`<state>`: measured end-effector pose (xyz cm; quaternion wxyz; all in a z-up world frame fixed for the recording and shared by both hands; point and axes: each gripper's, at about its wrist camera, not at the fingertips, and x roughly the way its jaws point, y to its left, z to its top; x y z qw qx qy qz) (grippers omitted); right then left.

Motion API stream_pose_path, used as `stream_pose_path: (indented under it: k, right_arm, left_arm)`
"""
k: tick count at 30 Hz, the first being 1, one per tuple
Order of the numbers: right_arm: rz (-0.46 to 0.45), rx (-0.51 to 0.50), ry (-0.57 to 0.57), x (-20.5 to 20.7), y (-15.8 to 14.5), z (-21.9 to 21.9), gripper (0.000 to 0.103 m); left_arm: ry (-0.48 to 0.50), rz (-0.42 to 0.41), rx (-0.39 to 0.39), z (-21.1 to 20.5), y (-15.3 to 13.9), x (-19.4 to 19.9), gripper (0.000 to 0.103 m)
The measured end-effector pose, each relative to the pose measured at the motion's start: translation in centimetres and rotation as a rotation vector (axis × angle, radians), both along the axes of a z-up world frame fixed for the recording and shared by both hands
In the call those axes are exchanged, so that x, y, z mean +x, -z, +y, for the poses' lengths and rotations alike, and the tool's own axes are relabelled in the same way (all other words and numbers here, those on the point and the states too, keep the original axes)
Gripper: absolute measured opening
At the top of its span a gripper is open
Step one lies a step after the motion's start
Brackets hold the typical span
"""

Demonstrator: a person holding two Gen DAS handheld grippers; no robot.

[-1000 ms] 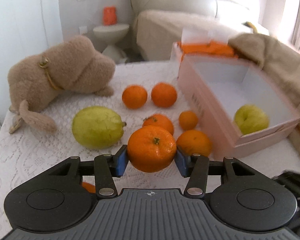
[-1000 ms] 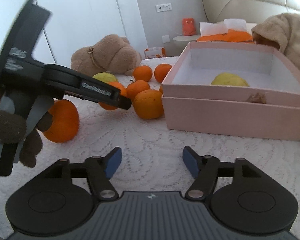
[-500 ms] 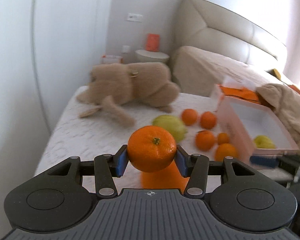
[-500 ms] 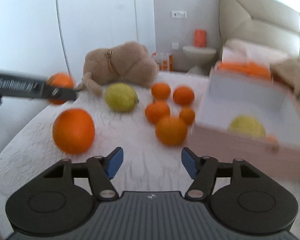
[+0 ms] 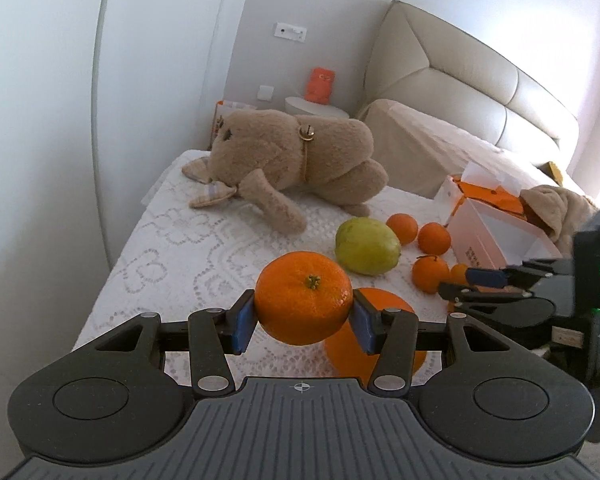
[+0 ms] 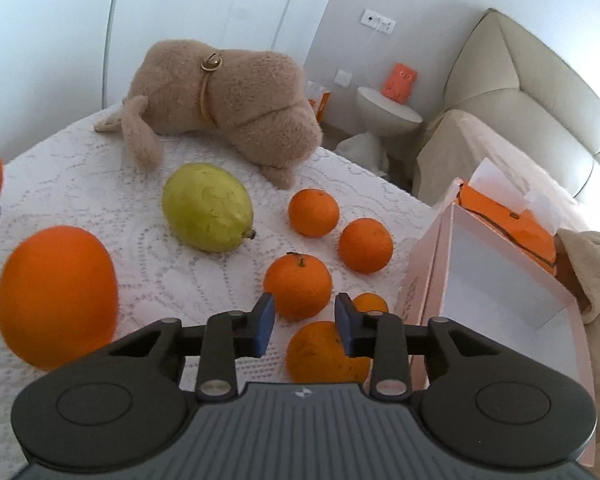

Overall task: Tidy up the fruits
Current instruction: 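Lift the mandarin with the left gripper while the right gripper grasps another mandarin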

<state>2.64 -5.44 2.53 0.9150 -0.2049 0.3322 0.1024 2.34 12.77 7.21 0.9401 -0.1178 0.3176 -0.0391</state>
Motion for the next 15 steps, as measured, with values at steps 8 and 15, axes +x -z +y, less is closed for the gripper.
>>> stream_pose_path:
  k: [8,15]
  right_arm:
    - [0.085,0.261,-0.139,-7.7,-1.8,-3.8,0.033]
    - [0.012,0.262,-0.066,-8.9,0.2,-5.6,0.055]
  left_arm:
    - [0.015,-0.018,-0.035,-0.4,-0.2,-0.6,0.055]
    - [0.012,-0.004,-0.035,-0.6,0.1,-0.7,0.055]
